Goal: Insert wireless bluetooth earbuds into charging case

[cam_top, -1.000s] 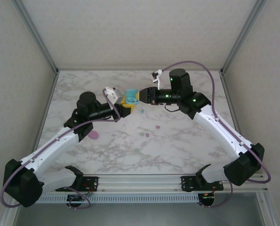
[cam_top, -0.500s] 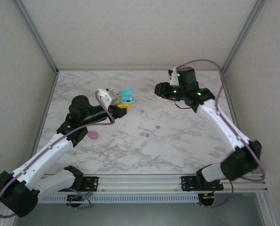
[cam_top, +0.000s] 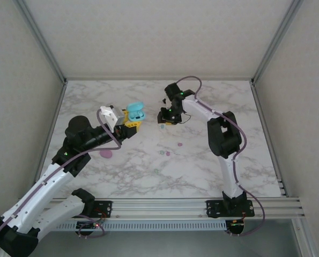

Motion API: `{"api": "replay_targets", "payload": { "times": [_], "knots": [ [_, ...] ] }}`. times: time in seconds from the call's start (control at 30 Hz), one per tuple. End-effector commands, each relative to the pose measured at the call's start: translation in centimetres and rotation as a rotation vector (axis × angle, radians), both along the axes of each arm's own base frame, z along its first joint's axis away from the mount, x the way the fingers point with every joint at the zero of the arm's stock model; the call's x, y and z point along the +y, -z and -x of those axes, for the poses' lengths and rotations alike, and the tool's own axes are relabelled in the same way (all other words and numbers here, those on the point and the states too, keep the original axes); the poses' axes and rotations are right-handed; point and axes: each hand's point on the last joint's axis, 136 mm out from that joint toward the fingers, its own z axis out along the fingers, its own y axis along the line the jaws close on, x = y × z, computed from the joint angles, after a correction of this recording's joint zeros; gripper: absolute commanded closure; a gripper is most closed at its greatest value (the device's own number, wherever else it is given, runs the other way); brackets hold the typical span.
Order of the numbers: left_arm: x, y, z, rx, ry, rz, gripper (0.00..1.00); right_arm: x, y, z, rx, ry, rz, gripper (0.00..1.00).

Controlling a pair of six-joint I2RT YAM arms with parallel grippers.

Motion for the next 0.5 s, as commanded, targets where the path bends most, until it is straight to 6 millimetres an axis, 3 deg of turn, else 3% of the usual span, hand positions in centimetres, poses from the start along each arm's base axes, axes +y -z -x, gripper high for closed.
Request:
{"api": "replay_targets", "payload": {
  "times": [0.0,0.47],
  "knots": [
    [0.2,0.5,0.2,-0.003,-0.011,-0.017,0.72,-0.2,0.6,-0.2,0.014,0.024,0.038,0.61],
    [0.0,0.5,0.2,-0.004,-0.002,-0.018,0.72,0.4,3.4,-1.2,0.046,0.019,0.097,0.66]
  ]
}}
